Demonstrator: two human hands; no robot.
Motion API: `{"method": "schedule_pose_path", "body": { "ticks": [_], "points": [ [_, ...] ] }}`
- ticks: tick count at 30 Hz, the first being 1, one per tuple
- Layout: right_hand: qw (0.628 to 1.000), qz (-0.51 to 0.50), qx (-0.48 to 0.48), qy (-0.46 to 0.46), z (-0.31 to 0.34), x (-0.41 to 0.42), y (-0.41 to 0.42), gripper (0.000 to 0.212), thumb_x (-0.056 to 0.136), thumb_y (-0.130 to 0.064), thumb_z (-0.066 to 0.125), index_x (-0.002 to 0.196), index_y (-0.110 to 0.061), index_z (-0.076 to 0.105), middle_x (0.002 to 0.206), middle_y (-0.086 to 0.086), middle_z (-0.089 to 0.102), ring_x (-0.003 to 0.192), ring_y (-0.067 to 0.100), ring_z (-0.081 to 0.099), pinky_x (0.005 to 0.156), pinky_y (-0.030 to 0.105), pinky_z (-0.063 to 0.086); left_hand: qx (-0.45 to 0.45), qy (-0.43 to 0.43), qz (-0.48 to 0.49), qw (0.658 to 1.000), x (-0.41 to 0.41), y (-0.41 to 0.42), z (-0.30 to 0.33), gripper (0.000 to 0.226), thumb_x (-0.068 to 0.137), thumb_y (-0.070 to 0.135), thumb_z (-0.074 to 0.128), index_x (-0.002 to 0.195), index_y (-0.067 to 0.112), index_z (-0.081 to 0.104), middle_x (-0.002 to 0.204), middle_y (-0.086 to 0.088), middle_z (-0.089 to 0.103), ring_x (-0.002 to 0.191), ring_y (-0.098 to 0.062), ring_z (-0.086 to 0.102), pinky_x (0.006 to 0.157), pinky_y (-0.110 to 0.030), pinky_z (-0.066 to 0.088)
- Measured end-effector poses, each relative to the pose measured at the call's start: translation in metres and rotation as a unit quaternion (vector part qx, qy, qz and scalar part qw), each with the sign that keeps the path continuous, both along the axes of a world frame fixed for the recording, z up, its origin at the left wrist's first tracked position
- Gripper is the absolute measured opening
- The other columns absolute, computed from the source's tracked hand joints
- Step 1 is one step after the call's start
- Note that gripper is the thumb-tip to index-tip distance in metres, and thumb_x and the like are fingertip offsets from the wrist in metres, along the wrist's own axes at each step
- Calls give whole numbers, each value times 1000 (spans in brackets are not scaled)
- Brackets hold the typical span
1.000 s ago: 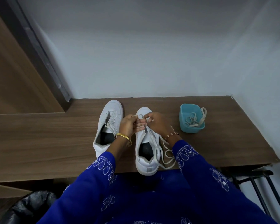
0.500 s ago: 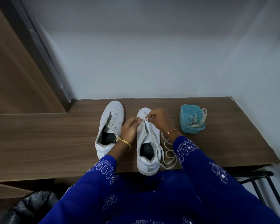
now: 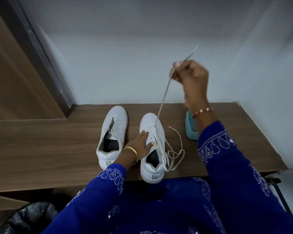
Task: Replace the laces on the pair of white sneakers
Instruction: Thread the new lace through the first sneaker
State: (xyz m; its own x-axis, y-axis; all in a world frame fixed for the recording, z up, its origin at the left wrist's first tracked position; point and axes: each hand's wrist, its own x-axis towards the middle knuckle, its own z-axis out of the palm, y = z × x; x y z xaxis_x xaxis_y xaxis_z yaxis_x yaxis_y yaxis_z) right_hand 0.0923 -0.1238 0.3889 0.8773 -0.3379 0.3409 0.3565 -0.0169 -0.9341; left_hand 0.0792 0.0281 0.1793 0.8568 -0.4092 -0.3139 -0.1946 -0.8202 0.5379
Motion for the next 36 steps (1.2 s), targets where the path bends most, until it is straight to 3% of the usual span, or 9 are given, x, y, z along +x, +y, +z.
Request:
{"method": "schedule_pose_path", "body": {
  "ticks": [4, 8, 10, 13, 14, 18, 25, 32, 36],
  "points": [
    [999, -10, 43, 14, 10, 1, -17, 12, 93, -7, 51, 81, -7, 53, 70, 7, 60, 54, 11, 61, 58, 28, 56, -24, 6, 8, 1000, -3, 0, -2, 63, 98, 43, 31, 149, 15, 6, 157, -3, -1, 145, -17, 6, 117, -34, 10],
    [980, -74, -114, 146, -40, 9, -24, 12, 93, -13, 52, 86, -5, 58, 65, 1, 59, 35, -1, 47, 38, 14, 39, -36, 3, 14, 999, -6, 0, -4, 62, 98, 42, 31, 149, 17, 6, 157, -3, -2, 145, -17, 6, 117, -36, 12],
    [926, -31, -268, 263, -86, 11, -36, 15, 91, -12, 54, 80, -3, 60, 65, 3, 58, 42, -1, 51, 41, 11, 38, -42, 3, 16, 999, -6, 1, -4, 62, 98, 42, 31, 149, 17, 6, 157, -3, -2, 145, -18, 7, 117, -37, 13],
    [734, 72, -515, 438, -150, 9, -48, 14, 85, -13, 57, 85, 1, 62, 82, 18, 60, 69, 20, 56, 60, 22, 43, -51, 3, 16, 999, -6, 1, -7, 62, 98, 42, 32, 149, 18, 6, 157, -2, -2, 145, -17, 6, 117, -36, 12],
    [715, 70, -538, 441, -154, 6, -43, 16, 84, -16, 59, 82, 0, 60, 81, 17, 57, 73, 23, 53, 67, 26, 41, -52, 3, 15, 999, -6, 1, -8, 62, 98, 42, 32, 149, 18, 6, 157, -2, -2, 145, -17, 6, 117, -37, 13],
    [784, 48, -515, 343, -147, -2, -7, 31, 88, -28, 58, 84, 2, 66, 81, 13, 64, 76, 26, 59, 68, 29, 43, -66, -1, 20, 998, -7, 1, -10, 61, 98, 40, 31, 149, 18, 6, 157, -2, -3, 145, -16, 5, 117, -36, 13],
    [799, 20, -531, 282, -162, -4, 18, 21, 91, -21, 53, 90, -2, 64, 91, 14, 66, 84, 27, 61, 74, 32, 46, -77, -2, 25, 997, -7, 1, -14, 60, 98, 39, 32, 149, 18, 5, 157, -2, -4, 145, -16, 5, 116, -31, 11],
    [970, 99, -134, 176, -72, -6, 5, 24, 96, -13, 43, 75, -15, 54, 69, -3, 57, 64, 13, 51, 63, 19, 44, -64, -3, 24, 998, -5, -2, -17, 62, 98, 40, 33, 149, 17, 6, 157, -1, -5, 145, -16, 6, 116, -34, 13],
    [968, 163, 190, 33, -23, -1, -16, 21, 94, -5, 42, 76, -9, 53, 60, -1, 55, 59, 14, 53, 66, 29, 50, -64, -8, 27, 998, -6, -2, -15, 61, 98, 39, 33, 149, 17, 6, 157, -1, -4, 145, -17, 7, 115, -32, 14]
  ]
}}
